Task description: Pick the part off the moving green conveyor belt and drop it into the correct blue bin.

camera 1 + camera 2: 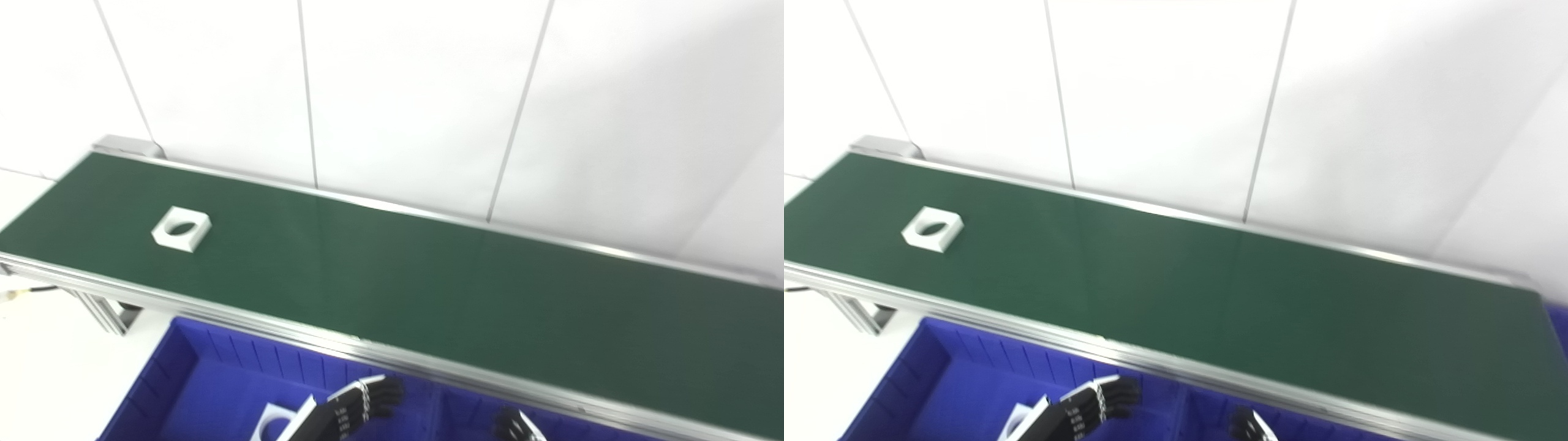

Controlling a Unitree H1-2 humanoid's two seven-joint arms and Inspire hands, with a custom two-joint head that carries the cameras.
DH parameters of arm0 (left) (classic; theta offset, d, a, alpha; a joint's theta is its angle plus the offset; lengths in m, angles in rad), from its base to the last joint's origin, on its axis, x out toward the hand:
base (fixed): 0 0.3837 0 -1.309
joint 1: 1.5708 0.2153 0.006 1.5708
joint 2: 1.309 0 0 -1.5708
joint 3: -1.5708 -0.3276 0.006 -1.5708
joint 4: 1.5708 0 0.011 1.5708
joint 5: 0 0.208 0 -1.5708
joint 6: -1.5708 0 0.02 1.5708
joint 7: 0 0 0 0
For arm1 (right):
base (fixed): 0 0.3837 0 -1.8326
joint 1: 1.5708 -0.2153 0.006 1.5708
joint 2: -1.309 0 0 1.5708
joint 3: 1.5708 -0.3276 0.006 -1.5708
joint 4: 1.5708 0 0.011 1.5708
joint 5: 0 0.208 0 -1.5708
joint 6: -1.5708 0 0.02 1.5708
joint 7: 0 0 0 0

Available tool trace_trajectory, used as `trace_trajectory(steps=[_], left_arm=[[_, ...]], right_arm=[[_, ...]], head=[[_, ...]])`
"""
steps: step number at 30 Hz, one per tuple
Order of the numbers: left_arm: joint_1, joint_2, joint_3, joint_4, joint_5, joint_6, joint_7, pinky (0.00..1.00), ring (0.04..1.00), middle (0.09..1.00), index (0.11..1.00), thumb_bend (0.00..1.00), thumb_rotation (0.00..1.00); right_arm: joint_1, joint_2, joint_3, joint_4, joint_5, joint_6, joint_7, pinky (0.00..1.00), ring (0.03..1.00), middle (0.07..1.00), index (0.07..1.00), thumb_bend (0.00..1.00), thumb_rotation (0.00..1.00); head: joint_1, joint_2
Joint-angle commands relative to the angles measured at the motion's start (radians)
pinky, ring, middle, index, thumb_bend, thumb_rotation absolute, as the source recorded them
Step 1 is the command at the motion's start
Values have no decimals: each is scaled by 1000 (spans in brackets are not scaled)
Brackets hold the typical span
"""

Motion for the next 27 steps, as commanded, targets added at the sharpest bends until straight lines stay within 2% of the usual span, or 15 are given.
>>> trace_trajectory(steps=[1,17,27], left_arm=[[-7,8,3,-16,-18,-35,-13,797,827,822,816,1000,423],[-13,19,9,-34,-10,-18,-10,785,813,814,809,1000,433],[-14,24,7,-40,-7,-12,-12,784,817,815,807,1000,431]], right_arm=[[-6,-3,5,-10,7,-65,-22,686,802,835,865,648,691],[-18,-8,14,7,10,-65,-41,699,809,840,869,622,704],[-24,-8,21,14,12,-65,-49,695,808,838,870,622,698]], head=[[8,-2],[36,-28],[15,-22]])
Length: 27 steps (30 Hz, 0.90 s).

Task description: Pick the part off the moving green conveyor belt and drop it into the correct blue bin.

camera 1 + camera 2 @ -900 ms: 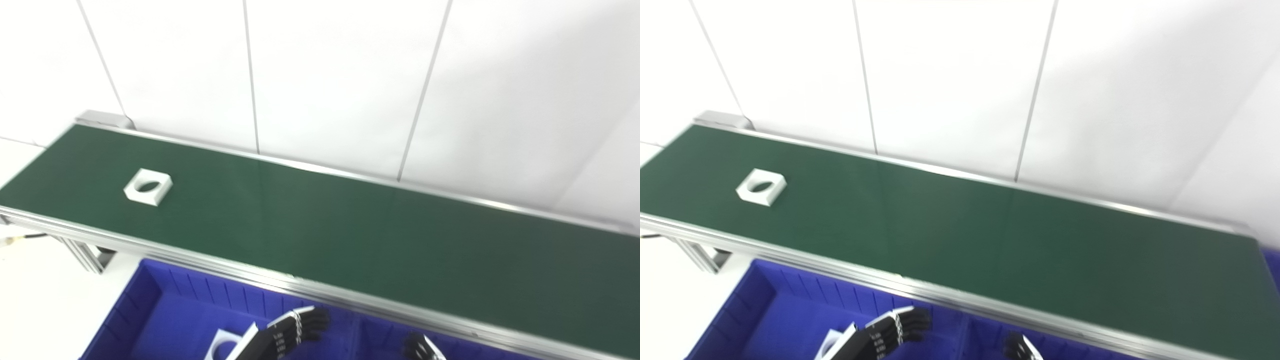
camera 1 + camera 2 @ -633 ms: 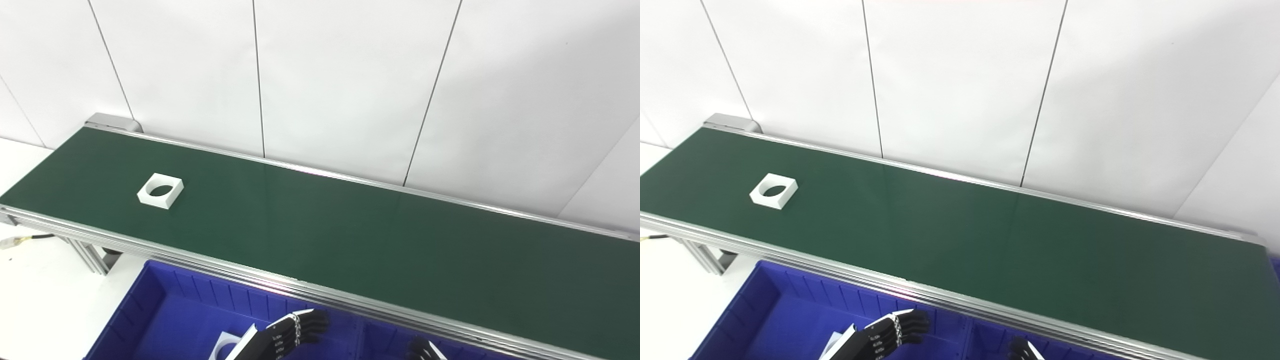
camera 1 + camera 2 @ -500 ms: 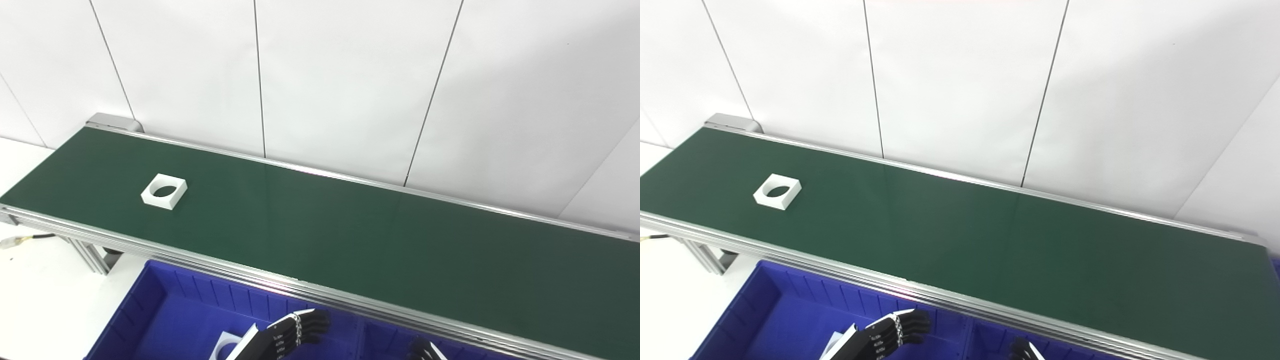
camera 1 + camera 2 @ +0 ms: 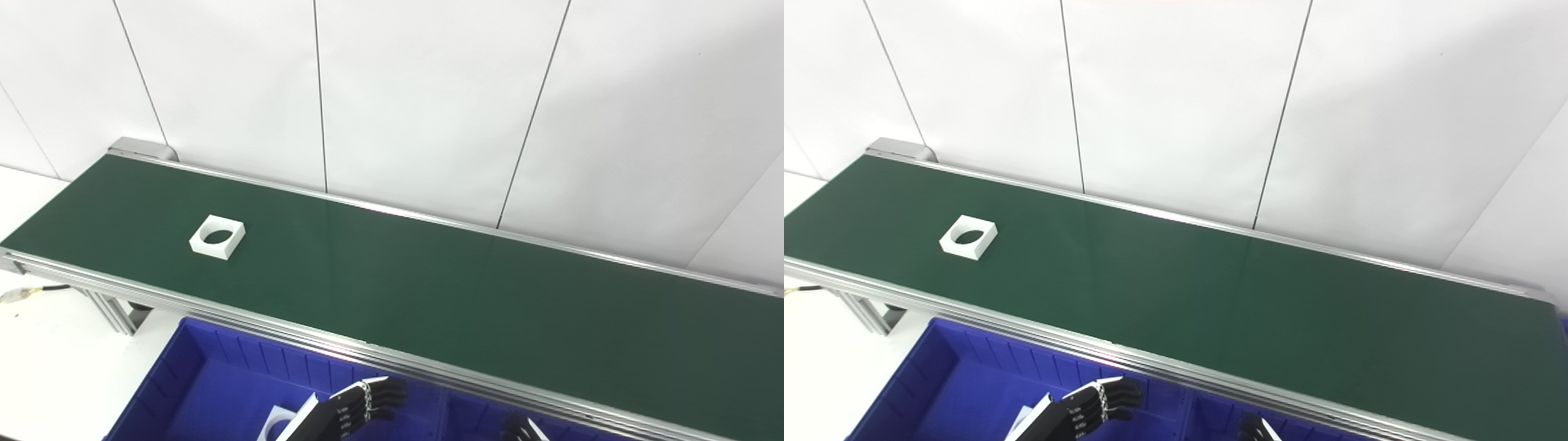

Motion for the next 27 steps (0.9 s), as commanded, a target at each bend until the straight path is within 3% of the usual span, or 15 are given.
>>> trace_trajectory(steps=[1,12,20,27], left_arm=[[-5,8,0,-35,-2,-17,-8,787,818,815,808,1000,433],[-7,31,5,-65,3,-6,-17,789,818,810,798,1000,424],[-9,79,7,-149,21,42,-27,780,809,810,799,1000,437],[-51,149,12,-297,28,129,-56,772,805,810,797,980,426]], right_arm=[[-8,0,5,-14,2,-65,-14,695,806,838,867,617,692],[-12,-2,9,-7,4,-65,-23,685,802,828,858,624,679],[-13,-8,13,-10,4,-65,-35,669,792,823,856,606,667],[-15,-16,16,-12,5,-65,-43,653,785,820,854,609,671]], head=[[-2,2],[1,-9],[5,-11],[11,-9]])
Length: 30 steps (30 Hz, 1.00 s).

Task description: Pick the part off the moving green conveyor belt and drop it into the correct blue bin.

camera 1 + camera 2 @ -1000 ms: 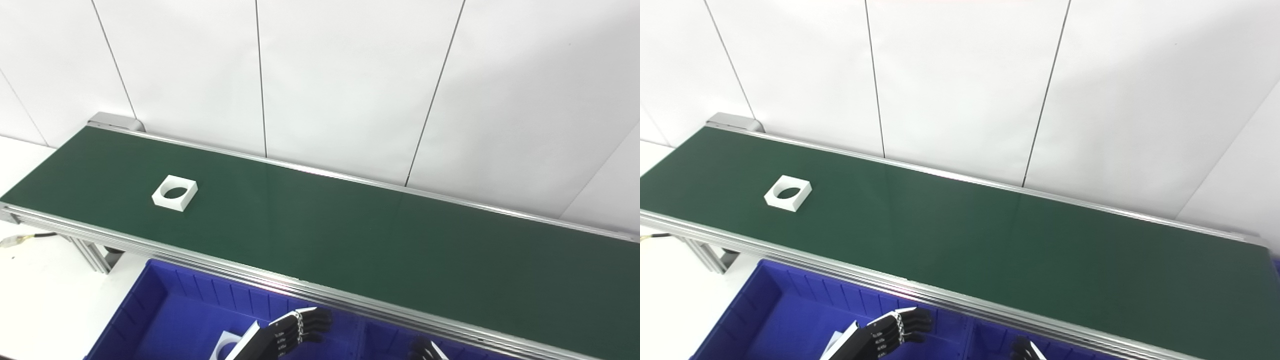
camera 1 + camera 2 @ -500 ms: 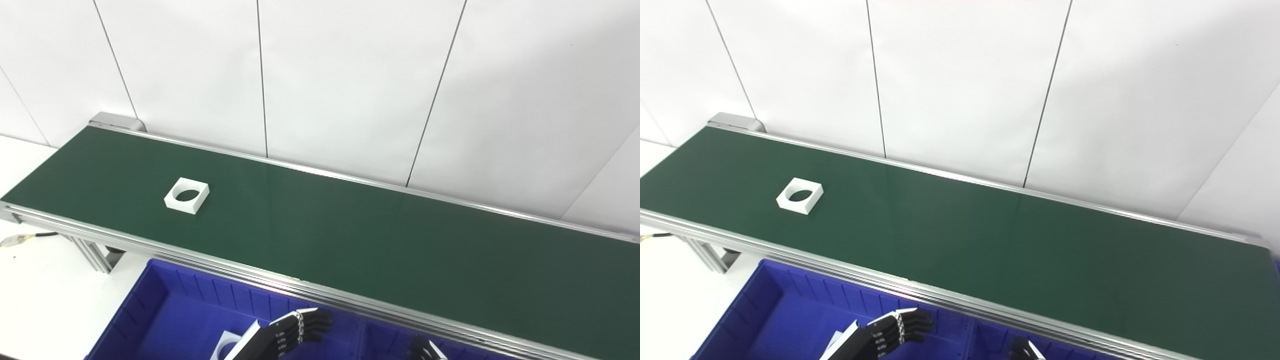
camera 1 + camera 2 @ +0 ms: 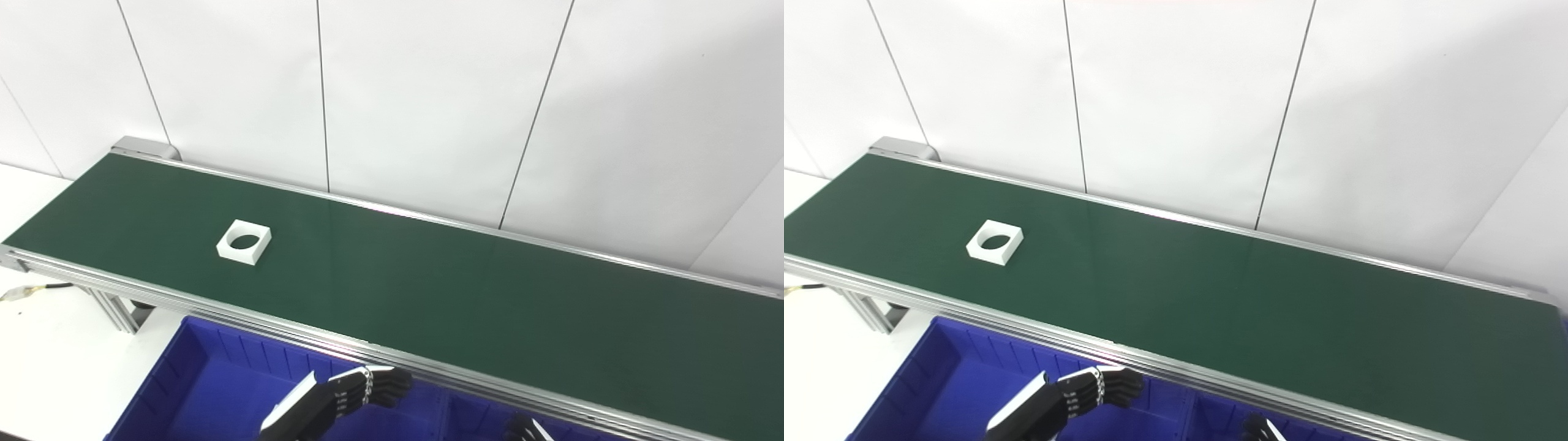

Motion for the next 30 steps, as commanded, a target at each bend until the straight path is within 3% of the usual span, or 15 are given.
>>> trace_trajectory(steps=[1,8,18,25,30], left_arm=[[-23,13,7,-48,8,13,-5,774,807,811,797,980,427],[-77,40,20,-106,40,57,-14,786,815,813,802,973,442],[-219,70,45,-163,94,119,-26,810,835,834,820,934,453],[-318,68,40,-175,135,245,-40,858,872,843,821,946,434],[-393,89,24,-155,240,303,-56,781,834,840,836,927,404]], right_arm=[[-4,0,3,-19,2,-65,-11,652,785,819,853,610,671],[-5,-1,-1,-14,5,-65,-7,655,787,818,853,605,659],[-13,-1,1,-7,0,-65,-15,649,785,818,853,610,677],[-19,1,1,-1,23,-65,-4,667,791,817,854,610,665],[-23,0,3,3,15,-65,-10,652,786,817,852,616,675]], head=[[0,1],[3,2],[6,0],[-1,0],[-3,1]])
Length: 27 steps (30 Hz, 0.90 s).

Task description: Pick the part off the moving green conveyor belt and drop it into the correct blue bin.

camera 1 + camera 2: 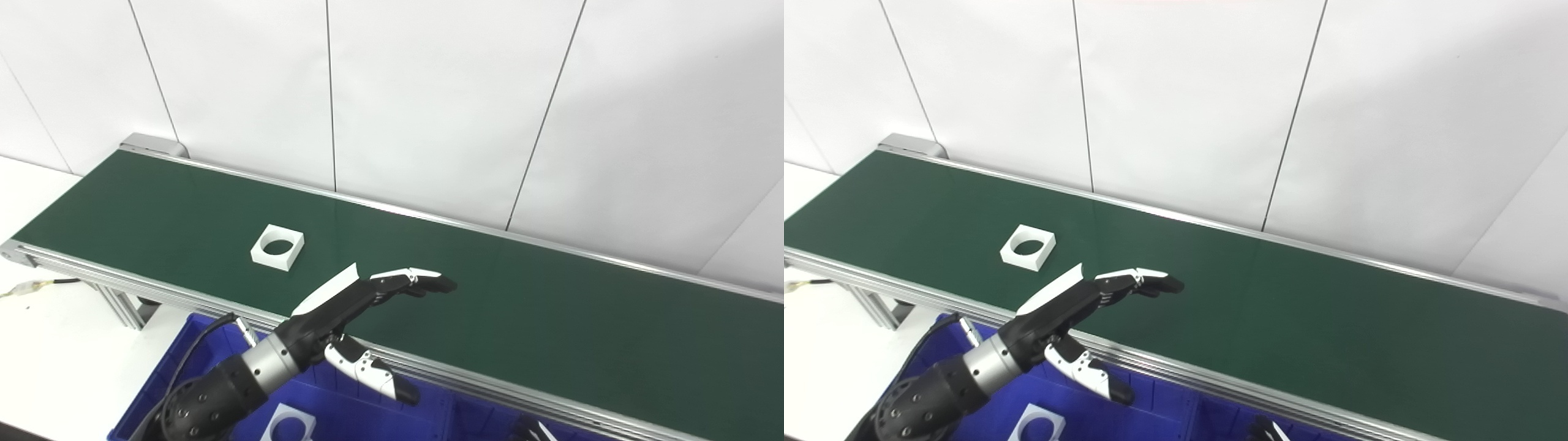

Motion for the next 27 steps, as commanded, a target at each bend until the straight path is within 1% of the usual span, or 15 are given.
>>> trace_trajectory(steps=[1,4,6,7,8,12,13,15,16,19,21,23,25,27], left_arm=[[-56,30,-6,-9,61,33,-8,767,828,842,839,919,386],[-117,56,-13,25,111,56,-29,745,820,841,838,905,357],[-149,69,-12,49,120,61,-40,773,846,853,841,902,339],[-167,78,-12,62,126,65,-46,805,872,865,848,901,329],[-183,87,-12,73,131,67,-52,807,874,866,848,901,329],[-240,120,-10,136,140,40,-71,791,872,868,846,918,347],[-250,126,-10,152,142,37,-74,792,873,868,844,922,350],[-271,136,-9,191,142,32,-77,792,874,866,844,919,321],[-280,140,-10,215,145,23,-75,769,855,853,839,918,309],[-302,147,-8,285,156,1,-67,750,835,834,832,929,318],[-315,149,-4,324,156,4,-68,764,839,825,830,930,311],[-328,153,-2,365,156,2,-67,773,853,842,831,926,307],[-341,161,-4,403,169,1,-64,773,866,869,843,897,270],[-353,167,-8,442,187,-9,-56,772,869,874,848,891,261]], right_arm=[[-9,2,2,-16,-5,-65,-9,655,788,817,852,612,669],[-12,5,4,-14,-5,-65,-9,663,790,819,849,611,667],[-14,6,6,-13,-8,-65,-10,667,789,818,849,613,670],[-14,6,7,-12,-9,-65,-11,669,791,818,849,614,676],[-15,7,8,-11,-9,-65,-11,670,791,818,849,615,676],[-16,11,10,-9,-9,-65,-12,671,790,815,847,613,665],[-16,11,11,-8,-11,-65,-13,671,790,815,848,612,666],[-18,11,13,-6,-13,-65,-16,662,786,812,846,612,659],[-19,11,14,-4,-14,-65,-17,657,785,812,847,617,662],[-21,11,17,-2,-14,-65,-20,656,784,812,847,627,670],[-22,12,19,-1,-12,-65,-20,659,784,812,846,631,673],[-22,15,19,-1,-12,-65,-21,659,786,814,847,630,674],[-21,16,17,-2,-7,-65,-18,670,789,814,846,629,664],[-20,17,17,-4,-5,-65,-17,673,789,815,845,629,662]], head=[[-1,1],[-4,1],[-7,0],[-7,0],[-12,0],[-19,1],[-19,1],[-21,1],[-22,2],[-24,1],[-28,0],[-29,1],[-29,1],[-29,1]])
